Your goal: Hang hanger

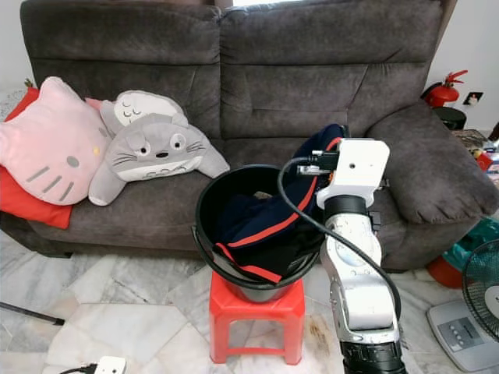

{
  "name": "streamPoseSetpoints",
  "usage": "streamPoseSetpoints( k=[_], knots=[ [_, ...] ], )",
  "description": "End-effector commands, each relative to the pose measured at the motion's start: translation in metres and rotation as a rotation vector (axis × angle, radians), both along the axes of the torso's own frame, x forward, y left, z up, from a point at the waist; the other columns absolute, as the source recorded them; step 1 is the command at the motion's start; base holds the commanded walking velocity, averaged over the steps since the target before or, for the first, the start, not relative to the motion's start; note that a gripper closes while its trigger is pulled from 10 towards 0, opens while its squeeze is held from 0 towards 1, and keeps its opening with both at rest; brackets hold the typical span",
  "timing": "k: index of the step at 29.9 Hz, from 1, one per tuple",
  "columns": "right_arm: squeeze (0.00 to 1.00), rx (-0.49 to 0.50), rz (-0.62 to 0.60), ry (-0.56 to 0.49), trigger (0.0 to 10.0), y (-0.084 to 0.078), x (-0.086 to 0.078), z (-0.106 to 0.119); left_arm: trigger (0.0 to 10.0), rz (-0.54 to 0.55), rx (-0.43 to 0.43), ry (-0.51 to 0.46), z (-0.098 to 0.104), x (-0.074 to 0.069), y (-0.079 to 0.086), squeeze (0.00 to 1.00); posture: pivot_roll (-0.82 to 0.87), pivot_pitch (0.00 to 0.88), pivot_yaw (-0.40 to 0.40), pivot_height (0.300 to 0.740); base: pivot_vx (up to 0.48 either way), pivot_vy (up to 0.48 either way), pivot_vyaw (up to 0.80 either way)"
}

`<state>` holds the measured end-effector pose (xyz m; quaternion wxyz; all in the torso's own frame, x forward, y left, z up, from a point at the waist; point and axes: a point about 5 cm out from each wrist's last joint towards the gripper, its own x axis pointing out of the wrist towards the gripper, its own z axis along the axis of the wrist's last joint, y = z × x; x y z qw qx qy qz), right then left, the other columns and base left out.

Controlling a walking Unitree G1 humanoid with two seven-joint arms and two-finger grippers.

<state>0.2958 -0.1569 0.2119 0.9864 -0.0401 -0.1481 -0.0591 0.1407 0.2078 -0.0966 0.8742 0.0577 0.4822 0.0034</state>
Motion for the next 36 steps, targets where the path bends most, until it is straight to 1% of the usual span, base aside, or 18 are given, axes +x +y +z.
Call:
streamPoseSetpoints(
  k=[1, 4, 10, 13, 17, 20, 26, 36],
  knots=[
    [0.0, -0.004, 0.007, -0.025, 10.0, 0.0039, -0.0016, 0.0081, 10.0, -0.002, 0.01, 0.013, -0.0008, -0.0046, 0.0049, 0.0, -0.09, 0.0, 0.051, 0.74, 0.0, 0.0, 0.0],
    [0.0, -0.008, 0.01, -0.007, 10.0, 0.004, 0.0023, 0.0074, 10.0, 0.009, 0.005, 0.003, -0.0002, -0.0024, 0.0036, 0.0, -0.08, 0.0, 0.045, 0.74, 0.0, 0.0, 0.0],
    [0.0, -0.007, -0.004, 0.006, 10.0, 0.0044, 0.007, 0.0093, 10.0, 0.011, 0.005, -0.001, 0.0007, 0.0013, 0.0022, 0.0, -0.08, 0.0, 0.043, 0.74, -0.251, 0.0, 0.0],
    [0.0, -0.005, -0.005, 0.015, 10.0, 0.0035, 0.0066, 0.0076, 10.0, 0.019, 0.001, -0.004, 0.0004, 0.0016, 0.0001, 0.0, -0.08, 0.0, 0.031, 0.74, -0.256, 0.0, 0.0],
    [0.0, -0.004, 0.008, 0.027, 10.0, 0.0074, 0.0051, 0.0057, 10.0, 0.01, -0.004, 0.0, 0.0001, 0.0017, -0.0015, 0.0, -0.1, 0.0, 0.041, 0.74, -0.258, 0.0, 0.0],
    [0.0, 0.018, 0.006, 0.027, 10.0, 0.0094, 0.0034, 0.0064, 10.0, -0.004, -0.005, 0.003, 0.0, 0.0016, -0.002, 0.0, -0.1, 0.0, 0.045, 0.74, -0.262, 0.0, 0.0],
    [0.0, 0.021, 0.007, 0.03, 10.0, 0.0093, 0.0013, 0.0052, 10.0, -0.002, -0.001, 0.004, -0.0001, 0.0008, -0.0009, 0.0, -0.1, 0.0, 0.047, 0.74, -0.263, 0.0, 0.0],
    [0.0, 0.019, 0.0, -0.003, 10.0, 0.0064, 0.003, 0.0133, 10.0, 0.001, -0.001, 0.005, -0.0001, 0.0006, -0.0002, 0.0, -0.1, 0.0, 0.045, 0.74, -0.264, 0.0, 0.0]
  ],
)
